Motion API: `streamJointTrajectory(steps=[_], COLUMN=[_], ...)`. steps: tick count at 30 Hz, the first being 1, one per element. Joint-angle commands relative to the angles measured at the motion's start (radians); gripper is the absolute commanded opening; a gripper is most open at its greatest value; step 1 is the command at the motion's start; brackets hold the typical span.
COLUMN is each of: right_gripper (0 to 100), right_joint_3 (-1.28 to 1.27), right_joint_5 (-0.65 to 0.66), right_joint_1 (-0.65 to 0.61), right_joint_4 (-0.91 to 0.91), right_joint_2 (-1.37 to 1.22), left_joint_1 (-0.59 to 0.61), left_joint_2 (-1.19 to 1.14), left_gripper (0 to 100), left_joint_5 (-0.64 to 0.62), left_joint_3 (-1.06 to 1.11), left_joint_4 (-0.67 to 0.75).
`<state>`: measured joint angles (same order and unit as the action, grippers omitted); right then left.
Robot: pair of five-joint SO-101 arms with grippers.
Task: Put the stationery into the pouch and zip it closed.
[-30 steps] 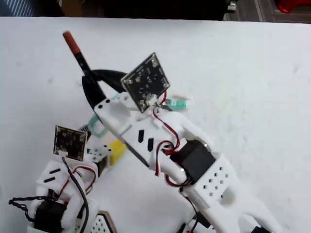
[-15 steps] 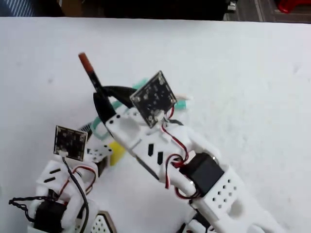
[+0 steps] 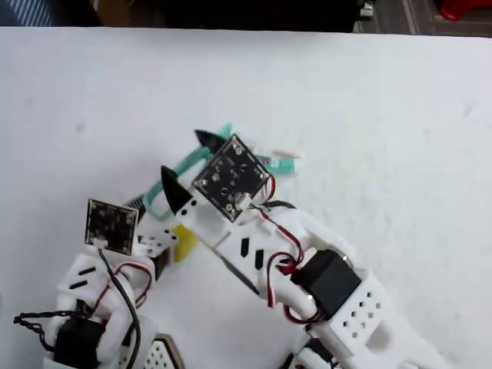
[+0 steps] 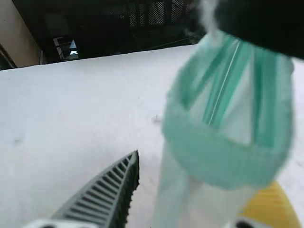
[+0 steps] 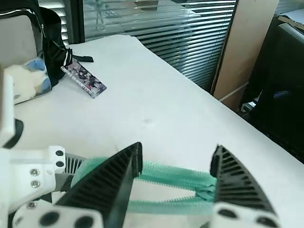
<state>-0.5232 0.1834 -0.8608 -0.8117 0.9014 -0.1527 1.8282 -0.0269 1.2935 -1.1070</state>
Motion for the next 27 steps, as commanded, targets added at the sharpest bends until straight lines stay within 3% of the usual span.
streamJointTrajectory(steps=[1,12,18,21,27], right_gripper=[23.2,23.1,23.0,23.0,21.6], right_joint_3=[0.026,0.196,0.428,0.474,0.473], right_joint_5=[0.014,0.014,-0.026,-0.066,0.021], right_joint_1=[-0.004,0.007,0.239,0.358,0.472], right_joint_4=[-0.007,-0.119,-0.163,-0.174,-0.188], right_joint_2=[0.022,0.022,0.015,-0.016,-0.28], left_joint_1=[0.001,0.001,0.008,0.01,0.104], left_joint_2=[0.001,0.001,0.001,0.001,0.001], left_gripper=[35,35,34,28,14], left_joint_5=[-0.006,-0.006,-0.005,0.0,-0.006], left_joint_3=[-0.011,-0.011,-0.018,-0.02,-0.02], left_joint_4=[0.025,0.025,0.025,0.026,0.069])
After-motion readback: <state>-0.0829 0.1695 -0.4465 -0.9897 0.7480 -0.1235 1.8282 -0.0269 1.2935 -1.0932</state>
